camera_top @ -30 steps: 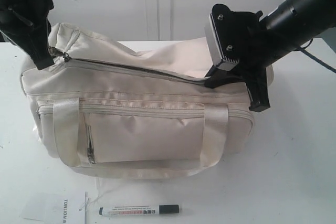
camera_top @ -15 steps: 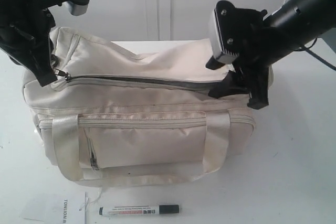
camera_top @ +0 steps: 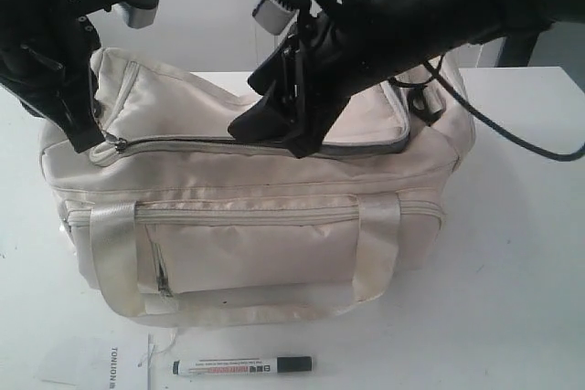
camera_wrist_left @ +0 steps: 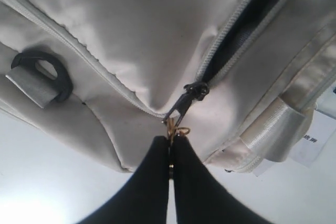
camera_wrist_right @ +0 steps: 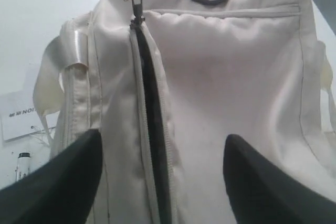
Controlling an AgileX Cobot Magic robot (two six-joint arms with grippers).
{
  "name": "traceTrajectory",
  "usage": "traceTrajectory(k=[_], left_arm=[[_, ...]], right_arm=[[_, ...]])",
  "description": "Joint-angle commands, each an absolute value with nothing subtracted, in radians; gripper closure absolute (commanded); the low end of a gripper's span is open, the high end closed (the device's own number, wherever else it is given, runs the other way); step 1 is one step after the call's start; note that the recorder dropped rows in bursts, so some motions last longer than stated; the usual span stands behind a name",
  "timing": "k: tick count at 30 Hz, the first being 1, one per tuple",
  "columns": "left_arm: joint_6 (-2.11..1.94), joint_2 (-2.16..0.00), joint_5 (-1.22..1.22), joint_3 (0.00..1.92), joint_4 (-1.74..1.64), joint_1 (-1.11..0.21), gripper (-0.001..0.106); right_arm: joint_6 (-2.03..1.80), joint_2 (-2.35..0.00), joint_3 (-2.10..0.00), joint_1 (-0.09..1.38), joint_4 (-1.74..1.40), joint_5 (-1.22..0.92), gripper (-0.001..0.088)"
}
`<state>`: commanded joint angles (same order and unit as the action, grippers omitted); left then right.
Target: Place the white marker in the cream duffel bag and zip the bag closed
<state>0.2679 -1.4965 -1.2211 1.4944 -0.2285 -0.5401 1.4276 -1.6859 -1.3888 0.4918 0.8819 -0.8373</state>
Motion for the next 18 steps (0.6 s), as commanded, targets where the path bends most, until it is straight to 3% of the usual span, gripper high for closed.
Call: traceTrajectory(k=[18], left_arm=[[0.29,-1.497,-1.221,1.494,-0.226,-0.54,0.105]], right_arm=[[1.534,-1.842,-1.446,0.597,0.881,-0.716,0.0289]])
